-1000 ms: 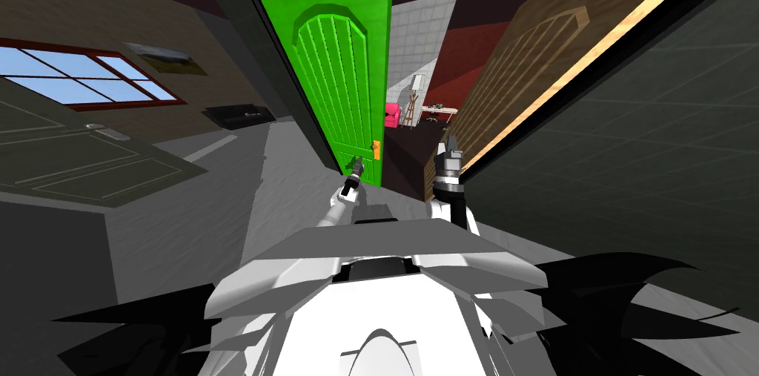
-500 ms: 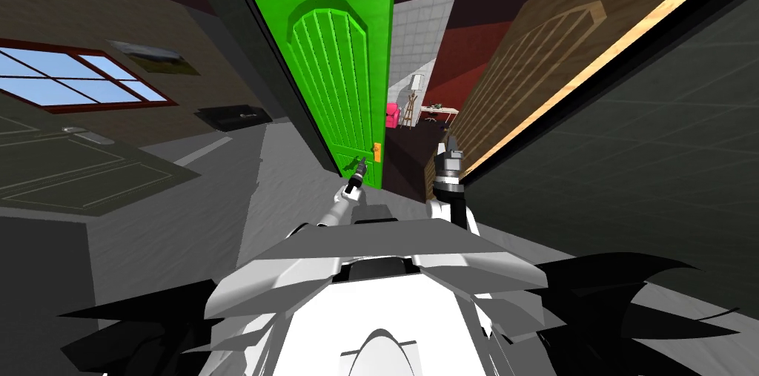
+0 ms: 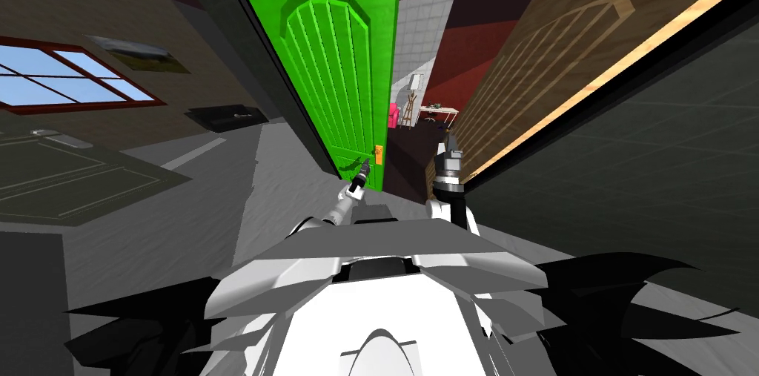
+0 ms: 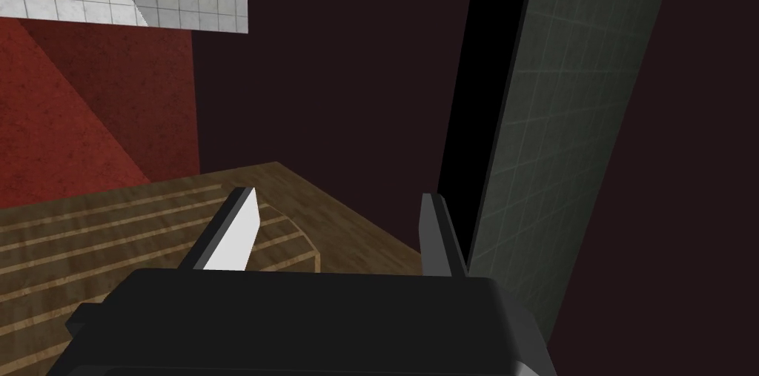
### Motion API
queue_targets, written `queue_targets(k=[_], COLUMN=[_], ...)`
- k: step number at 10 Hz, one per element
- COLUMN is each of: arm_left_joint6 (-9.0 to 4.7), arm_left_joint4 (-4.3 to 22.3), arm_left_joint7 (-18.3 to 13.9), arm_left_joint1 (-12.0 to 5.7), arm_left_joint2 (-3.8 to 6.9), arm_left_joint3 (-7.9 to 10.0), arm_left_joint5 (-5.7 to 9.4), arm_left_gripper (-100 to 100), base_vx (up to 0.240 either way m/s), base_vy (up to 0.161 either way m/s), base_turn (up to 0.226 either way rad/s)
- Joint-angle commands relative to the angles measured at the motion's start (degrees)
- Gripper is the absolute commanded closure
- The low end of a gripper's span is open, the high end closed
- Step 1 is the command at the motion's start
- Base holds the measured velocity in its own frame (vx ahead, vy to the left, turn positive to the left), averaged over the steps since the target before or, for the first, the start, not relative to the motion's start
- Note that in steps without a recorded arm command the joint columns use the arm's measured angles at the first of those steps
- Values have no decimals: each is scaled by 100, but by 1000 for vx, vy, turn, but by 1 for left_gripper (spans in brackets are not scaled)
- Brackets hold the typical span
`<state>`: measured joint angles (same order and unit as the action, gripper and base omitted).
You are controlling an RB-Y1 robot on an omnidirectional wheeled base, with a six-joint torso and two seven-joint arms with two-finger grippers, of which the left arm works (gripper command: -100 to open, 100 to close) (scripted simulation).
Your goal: Push the door open
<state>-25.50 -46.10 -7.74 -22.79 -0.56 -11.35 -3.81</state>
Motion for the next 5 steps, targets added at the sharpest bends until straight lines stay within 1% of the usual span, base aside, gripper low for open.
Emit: queue_targets(k=[1,3,4,5], arm_left_joint6=[-31,-36,-37,-59], arm_left_joint4=[177,450,532,537], arm_left_joint7=[11,9,8,17], arm_left_joint1=[-100,-267,-317,-321], arm_left_joint2=[-51,-142,-173,-164], arm_left_joint3=[-1,-29,-37,-15], arm_left_joint5=[7,18,21,23], arm_left_gripper=[-100,-100,-100,-100], base_vx=[63,80,83,34], base_vy=[15,28,41,17], base_turn=[-6,-26,-22,-6])
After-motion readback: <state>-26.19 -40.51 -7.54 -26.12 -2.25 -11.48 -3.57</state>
